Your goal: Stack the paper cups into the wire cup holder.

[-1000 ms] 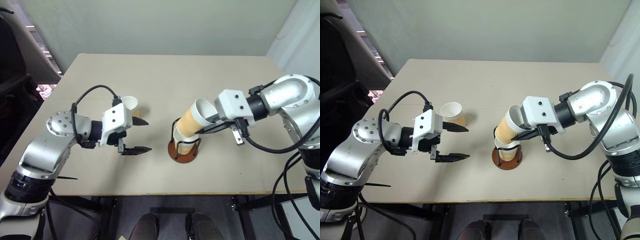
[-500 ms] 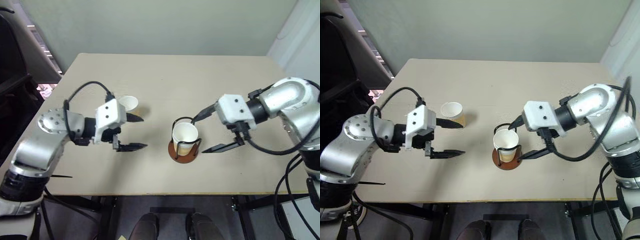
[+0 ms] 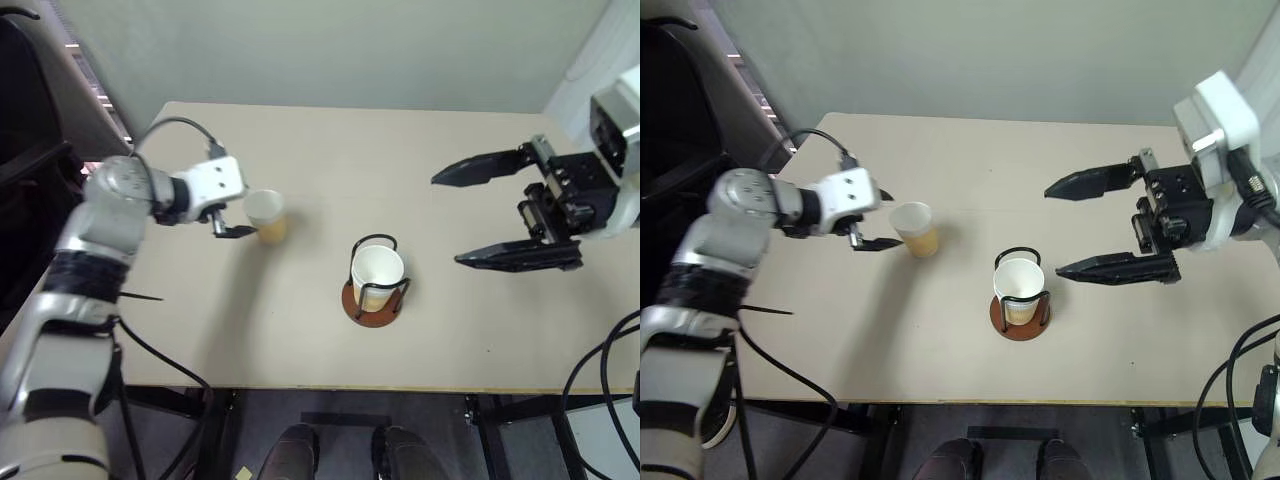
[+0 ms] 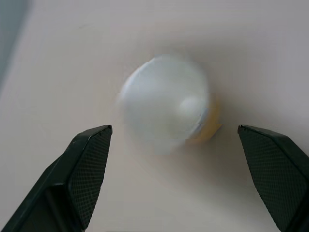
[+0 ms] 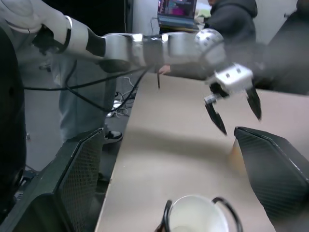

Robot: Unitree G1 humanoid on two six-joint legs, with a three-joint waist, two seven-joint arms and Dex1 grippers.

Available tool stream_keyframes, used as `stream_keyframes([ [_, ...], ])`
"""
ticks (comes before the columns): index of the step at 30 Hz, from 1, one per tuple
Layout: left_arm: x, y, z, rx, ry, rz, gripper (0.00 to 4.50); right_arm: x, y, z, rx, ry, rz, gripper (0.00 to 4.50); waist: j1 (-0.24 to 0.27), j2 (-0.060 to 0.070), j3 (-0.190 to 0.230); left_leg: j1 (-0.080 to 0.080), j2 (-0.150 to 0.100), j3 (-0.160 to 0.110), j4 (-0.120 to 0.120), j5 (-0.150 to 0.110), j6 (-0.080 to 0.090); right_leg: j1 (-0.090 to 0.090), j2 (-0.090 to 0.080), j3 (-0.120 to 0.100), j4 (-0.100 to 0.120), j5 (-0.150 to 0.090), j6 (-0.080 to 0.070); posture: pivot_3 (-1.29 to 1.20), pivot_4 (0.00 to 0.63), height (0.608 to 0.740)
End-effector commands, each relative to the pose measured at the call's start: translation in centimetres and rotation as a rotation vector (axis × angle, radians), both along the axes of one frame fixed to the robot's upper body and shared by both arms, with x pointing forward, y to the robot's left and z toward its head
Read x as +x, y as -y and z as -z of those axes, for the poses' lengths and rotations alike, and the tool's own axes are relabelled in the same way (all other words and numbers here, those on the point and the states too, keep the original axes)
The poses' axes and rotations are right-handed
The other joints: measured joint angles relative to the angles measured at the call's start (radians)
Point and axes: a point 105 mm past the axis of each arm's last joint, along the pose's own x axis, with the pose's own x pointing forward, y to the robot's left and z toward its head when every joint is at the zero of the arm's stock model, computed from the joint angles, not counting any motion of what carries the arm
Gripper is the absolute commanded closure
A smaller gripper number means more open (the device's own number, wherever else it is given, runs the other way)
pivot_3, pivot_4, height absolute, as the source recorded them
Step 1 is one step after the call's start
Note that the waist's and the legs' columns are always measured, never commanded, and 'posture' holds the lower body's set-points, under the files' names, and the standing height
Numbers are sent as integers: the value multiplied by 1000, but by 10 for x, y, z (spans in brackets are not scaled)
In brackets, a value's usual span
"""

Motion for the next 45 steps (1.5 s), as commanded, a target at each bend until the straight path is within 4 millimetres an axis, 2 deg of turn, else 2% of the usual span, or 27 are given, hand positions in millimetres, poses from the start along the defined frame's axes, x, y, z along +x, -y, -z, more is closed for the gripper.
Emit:
stream_keyframes([
  [1,12,4,-6,60,37,21,0,-9,-2,-1,-25,43,13,32,-5,0,0,0,0,0,0,0,0,0,0,0,0,0,0,0,150,740],
  [6,20,5,7,146,8,35,0,-4,0,9,-66,59,98,32,-8,0,0,0,1,1,-1,0,0,0,0,0,-1,-2,3,0,150,740],
  [9,21,8,12,156,-12,54,597,8,3,16,-97,83,190,0,-6,0,0,0,0,1,0,0,0,0,0,0,-1,-2,5,0,150,740],
  [13,19,10,17,162,-35,77,2094,22,4,18,-88,119,288,0,-3,0,0,-2,0,1,3,-1,2,0,0,0,-1,-2,6,0,150,740],
  [19,18,11,22,173,-56,99,4270,19,5,16,-80,122,284,0,-2,0,0,-5,0,1,12,-3,5,0,1,0,0,-1,9,0,150,740],
  [20,17,14,22,170,-62,114,4492,18,6,15,-78,122,282,0,-2,0,0,-6,0,1,13,-3,6,0,0,0,0,-1,9,0,150,740],
  [23,11,25,17,142,-76,183,4492,13,8,12,-73,121,268,0,3,0,0,-7,-1,1,15,-4,7,0,0,1,0,0,10,0,150,740],
  [25,4,37,-2,98,-60,273,4492,9,10,9,-70,120,256,0,4,0,0,-7,-1,1,15,-4,7,0,0,1,-1,0,11,0,150,740],
  [26,-1,43,-15,75,-48,324,4492,6,11,8,-70,120,251,0,5,0,0,-8,-1,1,15,-4,7,0,0,1,-1,0,11,0,150,740],
  [30,-52,93,-99,-90,42,683,4492,-4,17,5,-77,119,235,0,11,-1,0,-13,-2,0,16,-4,7,-3,1,0,-1,-1,12,0,150,740],
  [32,-82,115,-120,-127,43,846,4492,-4,18,6,-87,123,248,0,11,-1,0,-16,-2,0,16,-4,7,-5,1,0,0,0,14,0,150,740],
  [34,-107,130,-124,-102,11,983,4492,-5,20,7,-94,127,258,0,10,3,-3,-16,-2,2,16,-7,9,-4,1,1,-2,1,16,0,150,740],
  [37,-125,141,-113,-18,-52,1099,4492,-8,21,8,-96,132,273,0,8,7,-5,-13,-2,6,17,-10,12,-2,-1,5,-5,-2,20,0,150,740],
  [41,-121,144,-88,114,-120,1128,4492,-12,23,13,-106,130,308,0,7,7,-4,-10,-2,7,18,-10,12,-1,-1,6,-4,-2,20,0,150,740],
  [45,-115,150,-77,140,-157,1146,4492,-16,25,18,-109,124,350,0,6,6,-4,-10,-2,7,23,-11,13,-1,-1,6,0,-2,20,0,150,740],
])
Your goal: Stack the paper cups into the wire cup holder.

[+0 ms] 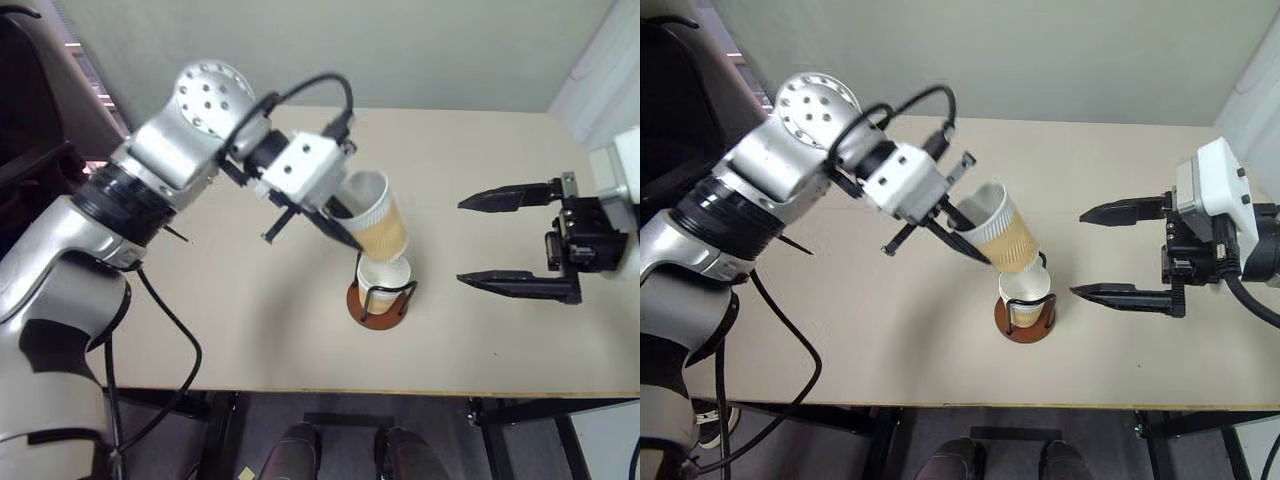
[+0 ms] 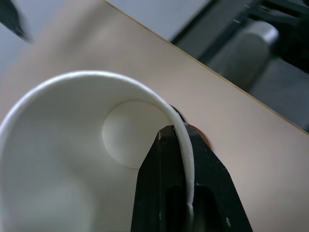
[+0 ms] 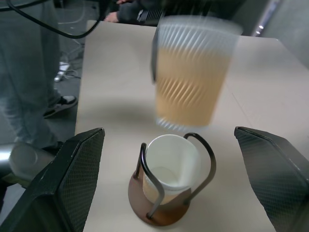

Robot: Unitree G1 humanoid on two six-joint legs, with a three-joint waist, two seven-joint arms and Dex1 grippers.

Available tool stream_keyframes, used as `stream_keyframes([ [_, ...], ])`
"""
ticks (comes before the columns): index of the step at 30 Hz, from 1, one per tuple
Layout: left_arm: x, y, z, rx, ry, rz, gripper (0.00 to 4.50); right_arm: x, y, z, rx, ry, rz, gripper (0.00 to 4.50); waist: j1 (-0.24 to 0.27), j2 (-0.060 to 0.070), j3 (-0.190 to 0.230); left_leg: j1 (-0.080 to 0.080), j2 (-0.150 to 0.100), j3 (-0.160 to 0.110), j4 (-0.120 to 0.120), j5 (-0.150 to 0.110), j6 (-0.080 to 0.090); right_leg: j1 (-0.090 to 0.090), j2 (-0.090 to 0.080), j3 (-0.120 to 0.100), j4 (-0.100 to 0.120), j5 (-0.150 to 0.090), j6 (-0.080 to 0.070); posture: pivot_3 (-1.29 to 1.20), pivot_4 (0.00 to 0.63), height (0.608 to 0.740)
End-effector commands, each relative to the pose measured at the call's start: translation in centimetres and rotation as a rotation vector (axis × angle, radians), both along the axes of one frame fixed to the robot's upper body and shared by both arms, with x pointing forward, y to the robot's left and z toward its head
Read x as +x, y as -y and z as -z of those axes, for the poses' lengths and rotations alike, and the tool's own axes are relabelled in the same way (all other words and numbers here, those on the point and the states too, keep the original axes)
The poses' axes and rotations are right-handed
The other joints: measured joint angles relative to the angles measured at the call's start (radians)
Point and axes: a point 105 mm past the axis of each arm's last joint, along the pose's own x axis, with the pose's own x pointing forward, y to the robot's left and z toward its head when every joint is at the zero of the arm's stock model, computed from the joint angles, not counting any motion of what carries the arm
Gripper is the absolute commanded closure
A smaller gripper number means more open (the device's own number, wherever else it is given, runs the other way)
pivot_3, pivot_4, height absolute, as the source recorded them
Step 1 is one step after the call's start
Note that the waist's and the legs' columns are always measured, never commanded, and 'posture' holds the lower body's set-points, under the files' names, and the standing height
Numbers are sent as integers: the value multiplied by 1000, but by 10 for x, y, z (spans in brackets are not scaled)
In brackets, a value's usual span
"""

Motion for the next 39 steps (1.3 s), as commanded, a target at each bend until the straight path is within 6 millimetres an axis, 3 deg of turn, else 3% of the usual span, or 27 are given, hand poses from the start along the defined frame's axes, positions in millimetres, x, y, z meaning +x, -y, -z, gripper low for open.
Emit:
stream_keyframes([
  [1,-3,6,-5,19,29,76,4492,-7,2,-6,-9,58,41,0,0,0,0,0,0,0,1,0,0,0,0,0,0,0,0,0,150,740],
  [17,19,25,24,86,115,108,4492,-15,4,-2,5,63,120,0,6,0,0,-3,-1,0,4,-3,2,3,0,-1,-5,1,4,0,150,740],
  [29,21,24,21,20,103,82,271,-9,3,2,8,51,116,0,10,0,0,-6,-1,1,6,-5,5,4,0,0,-13,3,8,0,150,740],
  [30,26,19,15,-17,85,31,15,-5,5,3,5,45,116,0,10,0,0,-6,-1,1,6,-5,5,4,0,0,-13,3,8,0,150,740],
  [34,43,-17,-4,-175,-6,-202,15,17,21,13,-26,12,148,0,2,1,0,-5,0,2,7,-5,5,4,0,0,-12,4,9,0,150,740],
  [37,43,-68,-3,-230,-96,-394,15,31,40,18,-39,-16,179,0,-13,3,-2,-4,0,3,7,-5,5,4,1,1,-11,4,9,0,150,740],
  [39,33,-106,5,-237,-178,-519,15,37,56,25,-79,-41,204,0,-17,4,-2,-4,0,2,6,-4,5,3,2,2,-12,4,9,0,150,740],
])
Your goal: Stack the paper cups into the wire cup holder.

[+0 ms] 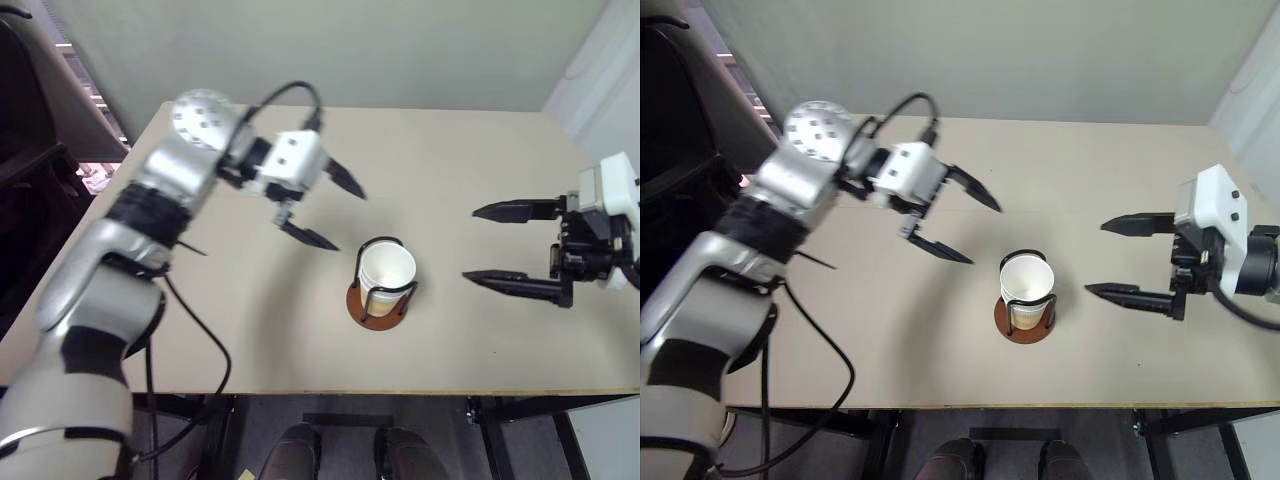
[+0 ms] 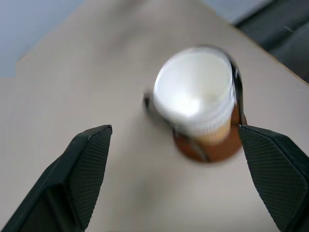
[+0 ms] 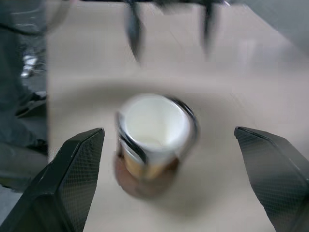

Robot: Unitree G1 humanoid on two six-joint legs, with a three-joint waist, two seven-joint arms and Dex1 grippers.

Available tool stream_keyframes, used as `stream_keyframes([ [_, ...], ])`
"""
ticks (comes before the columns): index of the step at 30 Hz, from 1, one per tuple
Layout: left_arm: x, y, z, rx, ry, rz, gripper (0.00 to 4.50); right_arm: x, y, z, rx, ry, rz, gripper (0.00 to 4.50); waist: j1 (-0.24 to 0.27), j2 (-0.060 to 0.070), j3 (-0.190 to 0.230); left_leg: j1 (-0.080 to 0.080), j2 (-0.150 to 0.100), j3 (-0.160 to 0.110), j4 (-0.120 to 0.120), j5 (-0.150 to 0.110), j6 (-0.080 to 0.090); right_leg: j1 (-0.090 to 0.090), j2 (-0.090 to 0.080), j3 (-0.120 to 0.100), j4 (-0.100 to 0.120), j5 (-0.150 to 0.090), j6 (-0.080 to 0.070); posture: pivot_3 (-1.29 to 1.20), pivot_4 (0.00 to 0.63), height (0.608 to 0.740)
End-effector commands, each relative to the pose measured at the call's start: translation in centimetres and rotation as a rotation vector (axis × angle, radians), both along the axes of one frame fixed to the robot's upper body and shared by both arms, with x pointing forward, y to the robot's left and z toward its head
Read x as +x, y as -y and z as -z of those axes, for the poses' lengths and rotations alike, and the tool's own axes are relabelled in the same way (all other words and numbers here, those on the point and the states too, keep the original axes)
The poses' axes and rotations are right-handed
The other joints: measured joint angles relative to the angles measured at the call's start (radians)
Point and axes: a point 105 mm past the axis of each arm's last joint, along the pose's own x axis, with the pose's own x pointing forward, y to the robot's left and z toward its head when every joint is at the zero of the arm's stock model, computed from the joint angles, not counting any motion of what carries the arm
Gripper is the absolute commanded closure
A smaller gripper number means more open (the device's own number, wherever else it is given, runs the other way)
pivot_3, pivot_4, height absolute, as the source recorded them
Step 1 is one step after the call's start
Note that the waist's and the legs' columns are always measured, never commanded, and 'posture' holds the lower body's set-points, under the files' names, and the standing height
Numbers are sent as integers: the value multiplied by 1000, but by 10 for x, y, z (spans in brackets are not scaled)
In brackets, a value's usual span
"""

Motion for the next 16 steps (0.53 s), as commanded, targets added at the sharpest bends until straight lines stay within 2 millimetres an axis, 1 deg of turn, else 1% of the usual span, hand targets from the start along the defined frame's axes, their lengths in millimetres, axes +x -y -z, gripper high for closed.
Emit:
stream_keyframes([
  [1,-20,-57,-2,-53,-119,-175,15,4,24,4,-92,-18,9,0,-4,1,0,0,0,0,-1,0,0,-1,1,0,-1,0,0,0,150,740],
  [4,-35,-98,12,-41,-202,-348,15,0,44,8,-146,-56,-1,0,-1,0,0,-1,0,-1,-2,0,0,-2,1,1,-3,-1,-1,0,150,740],
  [5,-41,-108,17,-26,-219,-388,15,1,51,7,-157,-56,8,0,4,0,0,-1,0,-2,-3,0,0,-2,1,1,-3,-1,-2,0,150,740],
  [7,-55,-125,19,-27,-246,-459,15,8,67,-1,-171,-36,52,0,9,0,0,-1,-1,-2,-2,0,0,-2,0,1,-3,-1,-2,0,150,740],
  [9,-61,-133,18,-33,-242,-510,15,16,78,-8,-172,-14,82,0,10,0,0,0,-1,-2,-1,-1,1,-1,0,1,-1,-1,-4,0,150,740],
  [11,-64,-136,16,-50,-229,-541,15,21,82,-10,-178,-5,78,0,10,0,0,1,-1,-2,0,-1,2,0,0,1,1,-1,-7,0,150,740],
  [13,-66,-138,17,-61,-225,-562,15,26,79,-9,-177,-5,56,0,9,-1,0,4,-1,-2,-2,-3,5,1,-1,0,4,-1,-12,0,150,740],
  [14,-67,-137,19,-62,-227,-566,15,28,77,-8,-177,-8,42,0,6,-1,0,7,-1,-2,-4,-6,9,2,-1,0,6,-3,-18,0,150,740],
  [16,-69,-137,21,-66,-232,-571,15,30,74,-7,-176,-14,23,0,2,-1,0,12,0,-2,-7,-5,7,3,-1,0,10,-4,-23,0,150,740],
])
